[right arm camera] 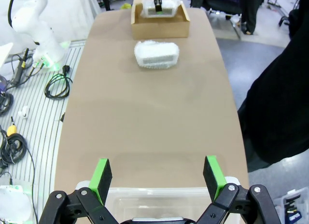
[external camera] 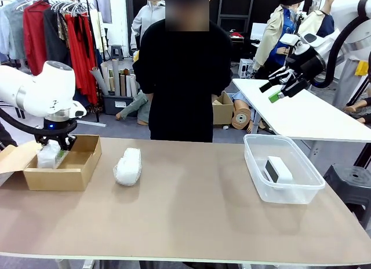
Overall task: Separate and place wrapped and unwrapped clocks.
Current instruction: If the picked Digital clock is wrapped, place it in the Package Box ; if not, place it in the Organizing box.
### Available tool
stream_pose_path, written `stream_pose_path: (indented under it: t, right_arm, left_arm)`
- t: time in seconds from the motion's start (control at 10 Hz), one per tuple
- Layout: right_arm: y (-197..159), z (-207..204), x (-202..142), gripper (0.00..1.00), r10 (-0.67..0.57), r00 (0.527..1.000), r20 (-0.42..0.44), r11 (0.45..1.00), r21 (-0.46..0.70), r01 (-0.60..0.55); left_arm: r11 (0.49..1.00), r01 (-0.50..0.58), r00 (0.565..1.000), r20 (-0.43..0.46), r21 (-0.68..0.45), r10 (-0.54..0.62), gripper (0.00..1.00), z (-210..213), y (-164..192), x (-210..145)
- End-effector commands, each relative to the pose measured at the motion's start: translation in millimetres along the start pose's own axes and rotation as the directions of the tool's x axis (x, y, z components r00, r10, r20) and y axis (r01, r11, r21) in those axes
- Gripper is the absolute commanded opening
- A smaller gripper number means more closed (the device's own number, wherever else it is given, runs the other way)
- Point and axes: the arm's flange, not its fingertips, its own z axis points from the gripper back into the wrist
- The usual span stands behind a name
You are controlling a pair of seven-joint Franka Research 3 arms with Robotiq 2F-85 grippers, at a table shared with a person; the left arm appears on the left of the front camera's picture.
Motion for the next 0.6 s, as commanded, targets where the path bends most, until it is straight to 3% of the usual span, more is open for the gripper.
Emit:
stream_pose_path:
  t: [0.0, 0.5]
  right_arm:
    - [1, 1, 1, 1.0, 0.002, 1.0, -0.001, 1.0, 0.001, -0.002]
    - [1, 1, 1, 1.0, 0.002, 1.0, -0.001, 1.0, 0.001, -0.002]
  left_arm:
    - [1.0, -0.004, 1.0, 0.011, 0.028, 0.004, 0.0, -6, 3, -2]
    - [0.999, 0.022, 1.0, -0.002, 0.035, -0.022, 0.0, -18, 4, -4]
